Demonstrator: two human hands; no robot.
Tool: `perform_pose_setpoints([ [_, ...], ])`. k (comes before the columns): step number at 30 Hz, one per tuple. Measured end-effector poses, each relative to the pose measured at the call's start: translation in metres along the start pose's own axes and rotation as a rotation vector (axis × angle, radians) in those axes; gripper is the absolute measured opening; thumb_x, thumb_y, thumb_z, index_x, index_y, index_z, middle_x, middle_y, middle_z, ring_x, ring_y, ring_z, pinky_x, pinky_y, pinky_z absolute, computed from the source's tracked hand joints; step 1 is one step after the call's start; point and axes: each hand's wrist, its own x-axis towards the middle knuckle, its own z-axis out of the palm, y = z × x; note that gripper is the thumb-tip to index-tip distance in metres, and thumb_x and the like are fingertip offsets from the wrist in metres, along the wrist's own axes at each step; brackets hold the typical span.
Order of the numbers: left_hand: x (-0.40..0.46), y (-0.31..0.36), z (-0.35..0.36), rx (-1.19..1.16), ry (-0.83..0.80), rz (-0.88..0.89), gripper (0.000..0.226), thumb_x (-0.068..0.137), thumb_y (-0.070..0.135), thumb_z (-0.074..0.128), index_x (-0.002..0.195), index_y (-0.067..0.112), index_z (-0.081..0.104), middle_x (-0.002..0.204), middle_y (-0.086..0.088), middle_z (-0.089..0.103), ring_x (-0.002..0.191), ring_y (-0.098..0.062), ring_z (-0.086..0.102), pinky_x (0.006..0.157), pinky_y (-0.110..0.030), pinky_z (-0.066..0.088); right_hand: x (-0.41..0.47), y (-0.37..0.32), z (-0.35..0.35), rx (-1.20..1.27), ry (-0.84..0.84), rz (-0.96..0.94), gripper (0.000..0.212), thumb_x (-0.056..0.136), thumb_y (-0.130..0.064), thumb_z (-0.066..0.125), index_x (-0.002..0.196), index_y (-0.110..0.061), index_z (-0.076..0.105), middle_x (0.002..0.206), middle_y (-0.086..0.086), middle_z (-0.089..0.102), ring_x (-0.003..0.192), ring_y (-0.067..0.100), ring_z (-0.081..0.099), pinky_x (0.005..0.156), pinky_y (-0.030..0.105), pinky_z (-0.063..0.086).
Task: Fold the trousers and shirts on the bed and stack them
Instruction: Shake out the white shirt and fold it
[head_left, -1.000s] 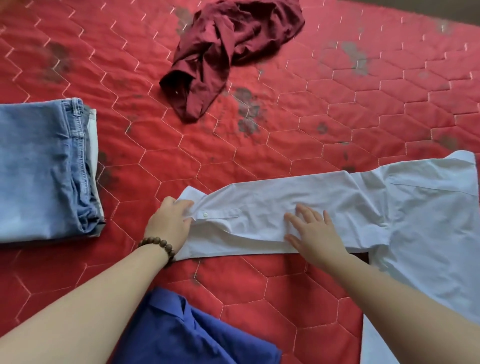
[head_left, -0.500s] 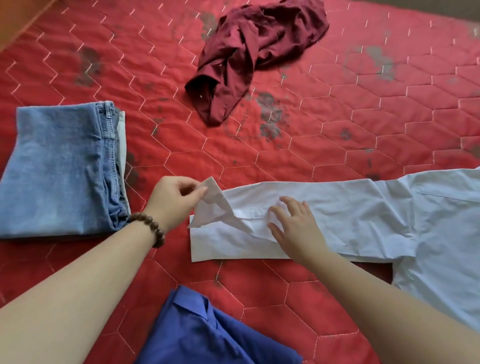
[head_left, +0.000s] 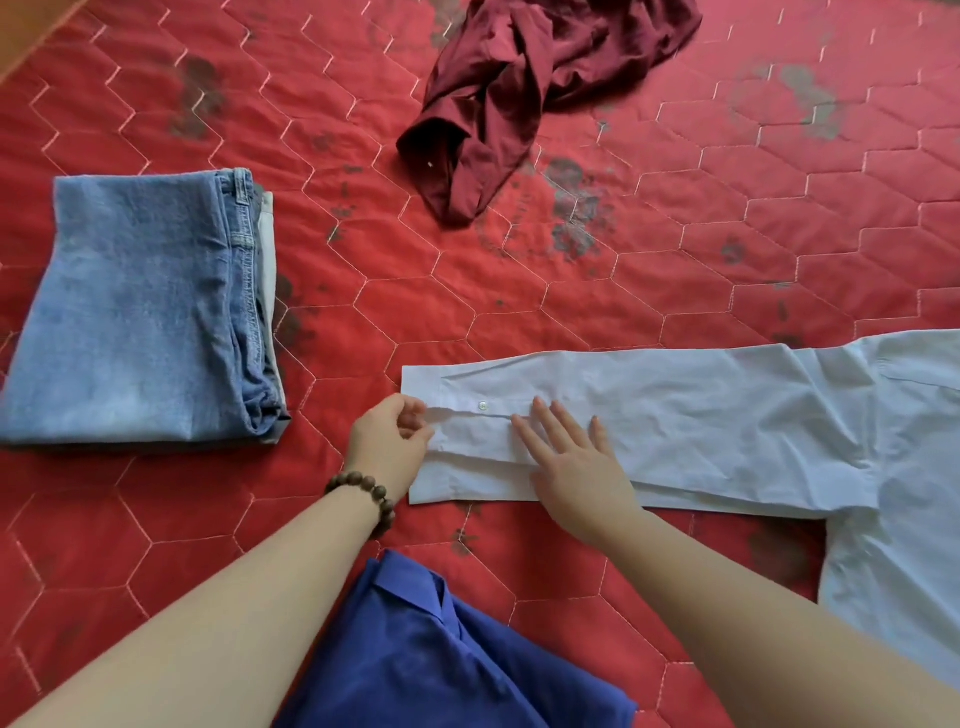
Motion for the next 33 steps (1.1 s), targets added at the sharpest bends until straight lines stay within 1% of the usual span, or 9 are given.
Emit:
perform_pose_setpoints([
  [5,-0.012,-0.006,0.002,0.525,-0.081,0.405,0.052,0.083,0.026,0.065,0.132,0.026,0.050,0.137,0.001,0.042,0.129,-0.019,0.035,0.104,-0.035,0.028,0.003,-0.001,-0.001,-0.037,0.065,0.006,0.060,0.098,-0.017,0.036,0.153,-0.023,0.014,0.161,0.004,0.006,0.148,0.023,0.004,0.117,0.049,0.000],
  [8,-0.015,-0.011,0.014,0.845,-0.068,0.448,0.058,0.090,0.036,0.052,0.144,0.028,0.033,0.158,-0.001,0.012,0.144,-0.020,0.010,0.113,-0.037,0.013,0.000,0.000,-0.005,0.034,0.138,-0.026,0.048,0.099,-0.020,0.041,0.147,-0.019,0.035,0.156,0.006,0.027,0.145,0.026,0.022,0.117,0.049,0.008],
  [10,-0.013,-0.009,0.015,0.967,-0.046,0.466,0.053,0.094,0.031,0.046,0.145,0.026,0.032,0.159,-0.005,0.011,0.146,-0.021,0.009,0.115,-0.040,0.012,-0.005,0.003,-0.007,0.055,0.181,-0.098,0.044,0.098,-0.019,0.048,0.142,-0.016,0.045,0.150,0.008,0.039,0.139,0.029,0.035,0.116,0.051,0.017],
  [13,-0.016,-0.003,0.008,0.900,0.054,0.608,0.033,0.077,0.018,0.071,0.110,0.018,0.068,0.134,-0.013,0.055,0.128,-0.028,0.048,0.105,-0.048,0.035,-0.017,0.009,-0.007,0.050,0.258,-0.194,0.041,0.097,-0.020,0.053,0.137,-0.016,0.052,0.143,0.012,0.048,0.132,0.031,0.046,0.111,0.053,0.030],
  [15,-0.026,-0.006,0.001,0.839,0.100,0.653,0.030,0.065,0.015,0.078,0.095,0.016,0.073,0.128,-0.013,0.060,0.122,-0.029,0.054,0.098,-0.050,0.041,-0.026,0.011,-0.006,0.039,0.289,-0.201,0.041,0.098,-0.025,0.049,0.138,-0.020,0.051,0.144,0.013,0.047,0.133,0.031,0.044,0.110,0.053,0.032],
  [22,-0.053,-0.017,0.007,0.808,0.116,0.527,0.072,0.074,0.045,0.052,0.138,0.013,0.044,0.155,-0.014,0.024,0.145,-0.025,0.020,0.112,-0.053,0.023,-0.034,0.017,0.018,-0.019,0.035,-0.109,0.050,0.103,-0.040,0.022,0.151,-0.039,0.007,0.154,-0.006,-0.019,0.147,0.018,-0.011,0.119,0.040,-0.009],
  [26,-0.041,-0.004,0.027,0.798,0.101,0.515,0.070,0.086,0.045,0.040,0.147,0.012,0.030,0.159,-0.010,0.011,0.147,-0.022,0.009,0.117,-0.050,0.016,-0.034,0.015,0.021,-0.020,0.054,-0.115,0.054,0.101,-0.044,0.030,0.151,-0.037,0.012,0.157,-0.005,-0.012,0.147,0.017,-0.010,0.119,0.043,-0.006],
  [29,-0.028,-0.011,0.041,0.868,-0.080,0.416,0.068,0.096,0.049,0.029,0.153,0.018,0.006,0.159,-0.003,-0.014,0.146,-0.018,-0.016,0.118,-0.045,-0.002,-0.036,0.017,0.021,-0.016,0.064,-0.141,0.055,0.099,-0.045,0.035,0.151,-0.035,0.021,0.159,-0.002,-0.002,0.147,0.018,-0.005,0.119,0.045,-0.003],
  [33,-0.032,-0.027,0.045,0.956,-0.182,0.413,0.084,0.090,0.064,0.027,0.152,0.017,-0.005,0.159,-0.005,-0.015,0.145,-0.020,-0.018,0.118,-0.048,-0.003,-0.042,0.020,0.022,-0.039,0.063,-0.165,0.055,0.097,-0.045,0.037,0.150,-0.033,0.025,0.160,0.000,0.005,0.148,0.020,0.001,0.119,0.046,0.002],
])
